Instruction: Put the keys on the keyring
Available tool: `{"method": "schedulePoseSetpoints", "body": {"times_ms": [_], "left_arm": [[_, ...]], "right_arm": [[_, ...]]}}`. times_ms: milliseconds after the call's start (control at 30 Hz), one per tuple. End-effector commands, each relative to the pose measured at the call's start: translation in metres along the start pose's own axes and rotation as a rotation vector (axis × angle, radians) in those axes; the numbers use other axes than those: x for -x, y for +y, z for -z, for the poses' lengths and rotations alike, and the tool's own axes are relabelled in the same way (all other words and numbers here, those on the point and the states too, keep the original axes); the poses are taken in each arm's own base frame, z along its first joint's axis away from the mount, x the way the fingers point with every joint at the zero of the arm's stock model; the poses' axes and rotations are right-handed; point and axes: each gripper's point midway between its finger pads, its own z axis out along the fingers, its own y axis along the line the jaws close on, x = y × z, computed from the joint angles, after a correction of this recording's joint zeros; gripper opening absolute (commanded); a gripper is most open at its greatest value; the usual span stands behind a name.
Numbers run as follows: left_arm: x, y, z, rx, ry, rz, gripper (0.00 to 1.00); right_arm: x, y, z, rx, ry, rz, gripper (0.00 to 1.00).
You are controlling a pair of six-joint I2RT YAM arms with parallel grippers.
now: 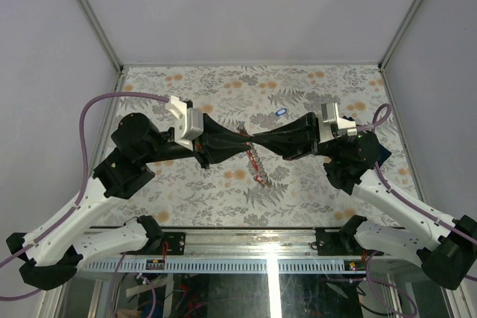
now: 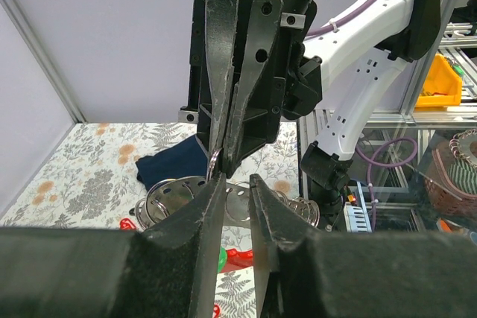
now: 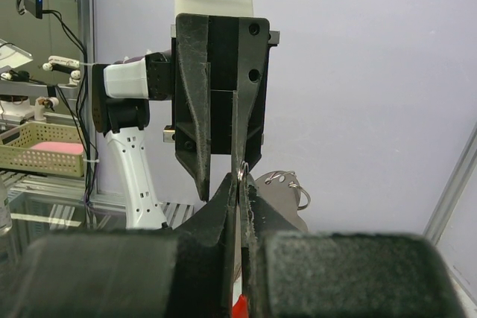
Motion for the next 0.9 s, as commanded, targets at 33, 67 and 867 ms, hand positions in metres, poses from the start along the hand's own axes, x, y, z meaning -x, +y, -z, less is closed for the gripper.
{"method": "schedulePoseSetpoints", "body": {"times_ms": [33, 67, 867], "left_arm": [[0.017, 0.008, -0.001, 0.039, -0.060, -0.041, 0.17], [0.016, 0.008, -0.001, 0.041, -0.058, -0.043, 0.17], [0.021, 0.002, 0.001, 0.019, -0.074, -0.047, 0.22]], "right_arm": [[0.031, 0.012, -0.004, 0.057, -0.079, 0.090, 0.00], [0.033, 0.011, -0.003, 0.041, -0.088, 0.102, 0.00], [0.035, 0.010, -0.002, 0.034, -0.085, 0.131, 0.00]]}}
